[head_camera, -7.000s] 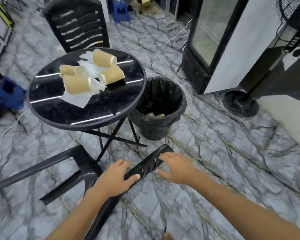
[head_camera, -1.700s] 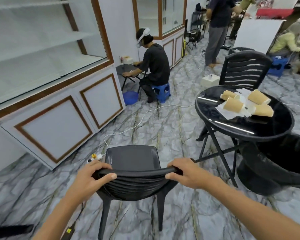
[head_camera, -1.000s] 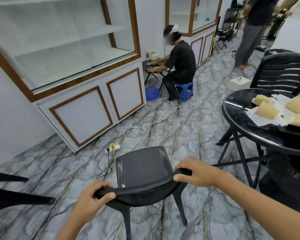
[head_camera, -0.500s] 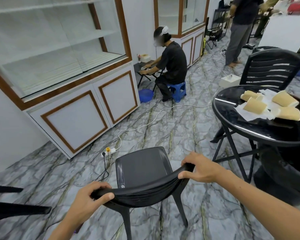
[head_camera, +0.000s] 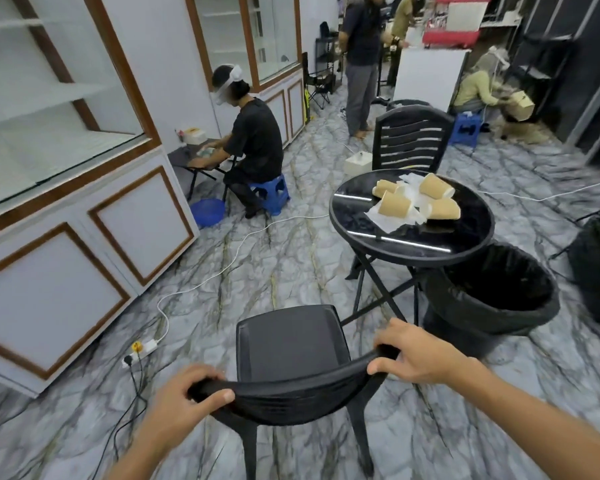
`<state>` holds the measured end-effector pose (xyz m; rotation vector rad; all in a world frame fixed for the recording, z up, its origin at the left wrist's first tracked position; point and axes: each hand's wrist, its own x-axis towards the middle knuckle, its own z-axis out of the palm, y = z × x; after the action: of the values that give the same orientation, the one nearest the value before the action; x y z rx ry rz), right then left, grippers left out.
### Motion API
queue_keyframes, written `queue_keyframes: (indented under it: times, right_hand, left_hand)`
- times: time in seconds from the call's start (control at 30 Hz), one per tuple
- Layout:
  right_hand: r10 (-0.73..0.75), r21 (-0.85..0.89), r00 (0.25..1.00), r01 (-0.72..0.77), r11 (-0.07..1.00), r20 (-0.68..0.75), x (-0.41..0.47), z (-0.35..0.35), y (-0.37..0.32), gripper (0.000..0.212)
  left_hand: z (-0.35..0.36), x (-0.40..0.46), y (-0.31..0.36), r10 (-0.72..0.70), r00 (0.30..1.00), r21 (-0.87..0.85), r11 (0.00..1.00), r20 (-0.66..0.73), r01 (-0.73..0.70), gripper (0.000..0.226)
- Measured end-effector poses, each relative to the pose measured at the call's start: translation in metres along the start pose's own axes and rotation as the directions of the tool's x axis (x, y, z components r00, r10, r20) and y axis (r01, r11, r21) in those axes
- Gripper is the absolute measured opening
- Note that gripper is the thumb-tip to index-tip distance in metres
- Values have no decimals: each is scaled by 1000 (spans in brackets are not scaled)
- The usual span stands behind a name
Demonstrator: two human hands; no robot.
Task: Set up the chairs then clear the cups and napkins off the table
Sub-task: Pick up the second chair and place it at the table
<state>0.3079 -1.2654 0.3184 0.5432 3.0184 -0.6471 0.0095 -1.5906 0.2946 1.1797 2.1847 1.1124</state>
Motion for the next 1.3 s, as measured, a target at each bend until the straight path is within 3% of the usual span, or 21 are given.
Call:
queue_keyframes:
  times: [0.27,0.4,0.47,0.57,0.63,0.8,0.93,1.07,1.3]
  right_hand:
    - [184,49,971,-178,983,-152,-79,-12,43,71]
    - [234,62,954,-226,972,-189,-106,-14,55,70]
    - [258,83,943,-245,966,-212,-121,-18,65,63]
    - [283,81,927,-271,959,-247,-140,-23,79,36]
    - [307,86,915,-295,952,-262,-149,-25,89,32]
    - [365,107,855,-351,930,-369,-158,-28,109,67]
    - [356,92,896,-344,935,-267,-147,-27,102,61]
    - [409,162,854,-377,912,-322,-154,-20,97,59]
    - [427,196,815,-379,904,-392,-161,-1,90,55]
  left_hand:
    - [57,73,48,152,979,-14,988,133,-151,49]
    - [86,101,60,198,962,-32,980,187,-196,56]
    - [105,113,67,209,951,-16,977,227,-211,53]
    - [129,128,79,229,933,-4,971,276,-238,52]
    - [141,137,90,222,928,11,972,300,-236,54]
    - [154,162,113,194,919,10,978,344,-210,54]
    - [146,157,92,138,926,48,985,350,-165,48]
    - [147,156,91,120,939,63,987,322,-148,48]
    - [145,132,90,36,953,124,989,300,-77,84]
